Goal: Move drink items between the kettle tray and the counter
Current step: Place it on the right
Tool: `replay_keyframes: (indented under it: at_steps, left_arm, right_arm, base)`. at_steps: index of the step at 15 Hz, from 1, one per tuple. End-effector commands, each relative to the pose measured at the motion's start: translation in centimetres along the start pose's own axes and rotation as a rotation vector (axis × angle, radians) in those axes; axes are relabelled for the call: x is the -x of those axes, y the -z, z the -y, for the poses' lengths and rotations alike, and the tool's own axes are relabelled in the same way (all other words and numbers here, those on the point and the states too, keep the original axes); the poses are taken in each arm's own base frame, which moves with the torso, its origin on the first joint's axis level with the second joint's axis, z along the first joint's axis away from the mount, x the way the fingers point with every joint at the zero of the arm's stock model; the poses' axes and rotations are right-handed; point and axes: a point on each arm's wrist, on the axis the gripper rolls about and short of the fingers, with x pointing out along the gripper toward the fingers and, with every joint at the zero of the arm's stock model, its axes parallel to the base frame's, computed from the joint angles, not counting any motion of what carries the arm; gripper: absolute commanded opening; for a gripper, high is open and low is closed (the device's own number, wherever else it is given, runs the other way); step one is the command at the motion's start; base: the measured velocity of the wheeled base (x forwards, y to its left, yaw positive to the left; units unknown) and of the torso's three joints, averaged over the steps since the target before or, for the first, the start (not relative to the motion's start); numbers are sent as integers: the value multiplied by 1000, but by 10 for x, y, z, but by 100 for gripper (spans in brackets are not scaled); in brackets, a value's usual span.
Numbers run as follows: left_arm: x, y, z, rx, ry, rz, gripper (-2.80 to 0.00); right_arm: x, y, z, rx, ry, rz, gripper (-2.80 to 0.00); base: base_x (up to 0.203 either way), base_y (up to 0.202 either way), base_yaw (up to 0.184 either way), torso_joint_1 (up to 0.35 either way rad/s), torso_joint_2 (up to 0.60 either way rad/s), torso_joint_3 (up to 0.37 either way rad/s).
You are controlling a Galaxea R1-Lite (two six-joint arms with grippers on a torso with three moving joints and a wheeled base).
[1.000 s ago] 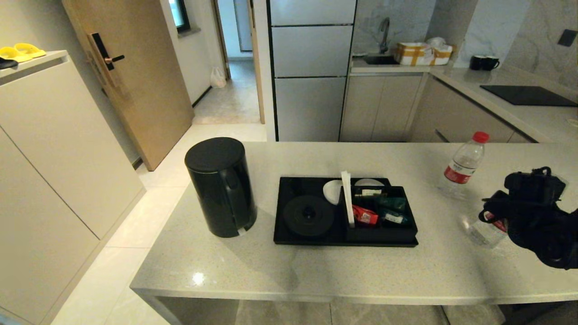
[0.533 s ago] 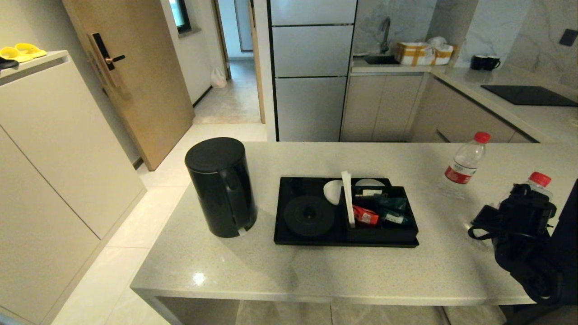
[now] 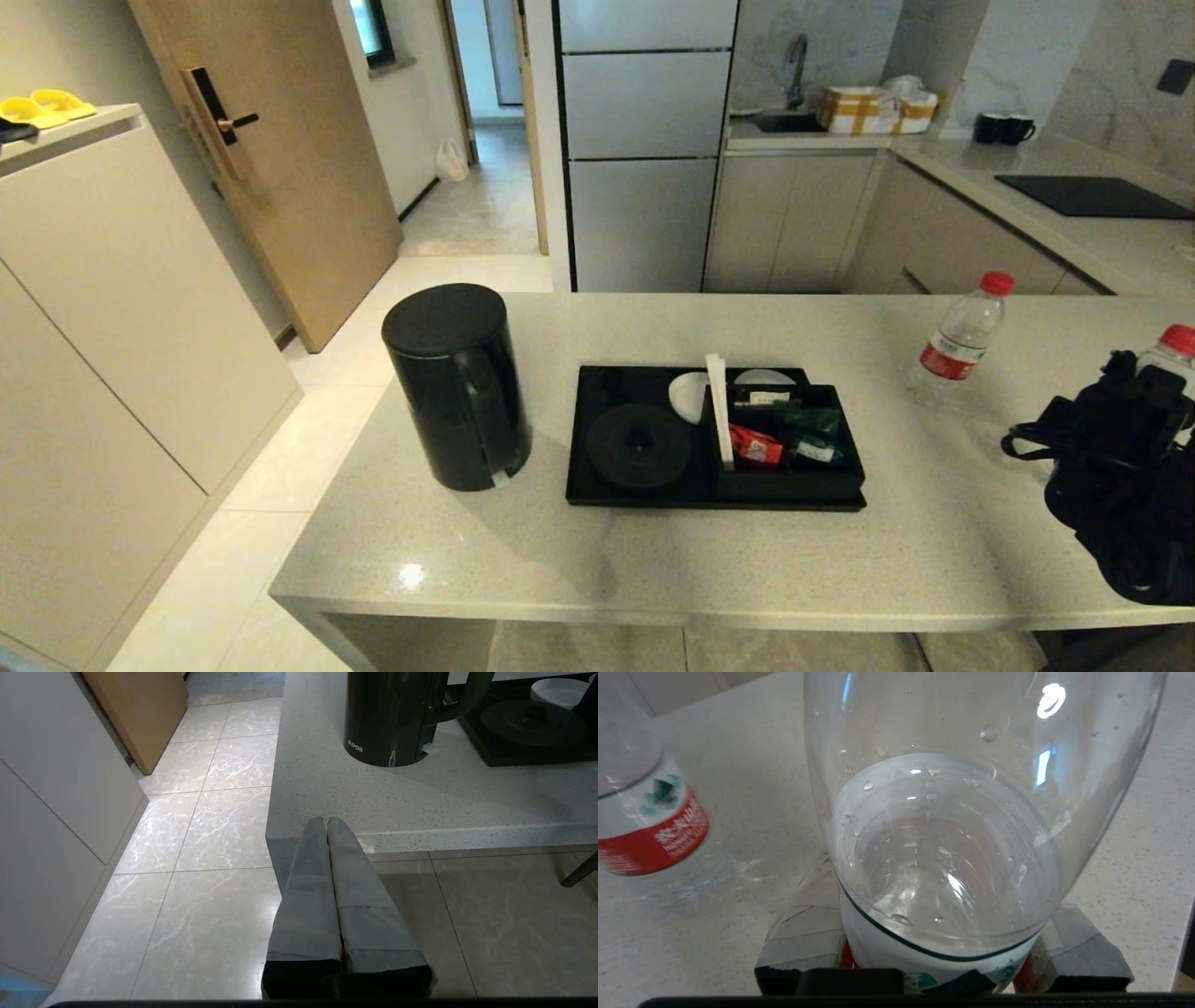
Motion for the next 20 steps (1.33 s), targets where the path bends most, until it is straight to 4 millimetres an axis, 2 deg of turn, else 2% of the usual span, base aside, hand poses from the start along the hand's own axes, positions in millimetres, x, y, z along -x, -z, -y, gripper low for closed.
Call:
replay_keyframes:
  at_steps: [1, 5, 11, 15, 17, 18, 20]
  left_arm:
    - [0, 0, 0, -2, 0, 0, -280]
    - [0, 0, 0, -2, 0, 0, -280]
    - [0, 0, 0, 0, -1, 0, -280]
    - [0, 0, 0, -1, 0, 0, -280]
    - [0, 0, 0, -1, 0, 0, -280]
    - [0, 0, 0, 0, 0, 0, -280]
    - [0, 0, 0, 0, -1, 0, -280]
  right_arm:
    - [-3, 7, 1, 9, 14, -10, -280]
    - [-7, 34, -1, 50, 17, -70, -280]
    - [-10, 50, -2, 70, 18, -102, -280]
    - [25, 62, -7, 98, -58, -171, -280]
    - [31, 62, -5, 100, -70, -183, -280]
    - [32, 62, -6, 102, -76, -185, 0]
    - [32, 62, -6, 102, -76, -185, 0]
  base:
    - [0, 0, 0, 0, 0, 0]
    - [0, 0, 0, 0, 0, 0]
    - [0, 0, 0, 0, 0, 0]
    - [0, 0, 0, 0, 0, 0]
    - [0, 0, 0, 0, 0, 0]
    - [0, 0, 0, 0, 0, 0]
    - [0, 0, 0, 0, 0, 0]
